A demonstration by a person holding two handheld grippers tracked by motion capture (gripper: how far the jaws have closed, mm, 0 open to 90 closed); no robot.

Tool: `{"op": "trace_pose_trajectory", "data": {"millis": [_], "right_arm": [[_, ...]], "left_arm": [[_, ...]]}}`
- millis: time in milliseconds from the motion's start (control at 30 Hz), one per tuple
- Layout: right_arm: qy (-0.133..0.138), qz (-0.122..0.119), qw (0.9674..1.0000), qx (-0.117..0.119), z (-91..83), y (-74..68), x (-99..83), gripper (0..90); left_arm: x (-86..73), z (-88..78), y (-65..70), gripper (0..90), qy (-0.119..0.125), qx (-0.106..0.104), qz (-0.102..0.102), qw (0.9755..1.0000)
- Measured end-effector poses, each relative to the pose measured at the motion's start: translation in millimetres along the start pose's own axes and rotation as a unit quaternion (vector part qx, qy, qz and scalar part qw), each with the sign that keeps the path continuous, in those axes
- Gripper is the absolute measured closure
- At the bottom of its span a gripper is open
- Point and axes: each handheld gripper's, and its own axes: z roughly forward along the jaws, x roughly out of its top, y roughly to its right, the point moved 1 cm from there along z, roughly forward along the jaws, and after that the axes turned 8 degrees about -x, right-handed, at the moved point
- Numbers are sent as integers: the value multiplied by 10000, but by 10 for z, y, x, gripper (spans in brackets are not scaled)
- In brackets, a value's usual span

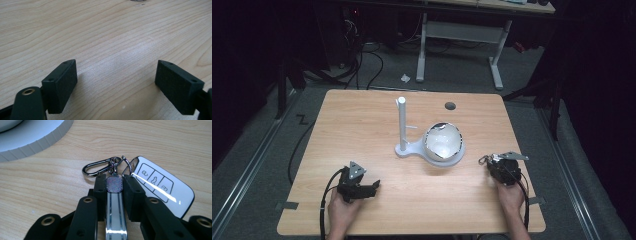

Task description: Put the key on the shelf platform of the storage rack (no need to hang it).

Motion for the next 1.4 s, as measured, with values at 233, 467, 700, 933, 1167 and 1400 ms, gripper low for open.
{"op": "trace_pose_trajectory", "data": {"millis": [233, 467, 700, 933, 1167, 1400], "right_arm": [[172, -60, 9998, 41, -76, -10, 18, 743], [346, -102, 9993, 120, -205, 12, 30, 743], [623, -191, 9977, 161, -380, 36, 134, 743], [851, -227, 9958, 244, -518, 23, 212, 743], [1092, -297, 9926, 445, -680, -21, 279, 743], [1260, -365, 9891, 668, -819, -90, 338, 743]], "left_arm": [[0, 0, 0, 184, -2, -1, 3, 10000], [0, 0, 0, 184, -2, -1, 2, 10000], [0, 0, 0, 184, -1, -2, 1, 10000], [0, 0, 0, 184, -1, -2, 1, 10000], [0, 0, 0, 184, -3, -2, 1, 10000], [0, 0, 0, 184, 0, -1, -1, 10000]]}}
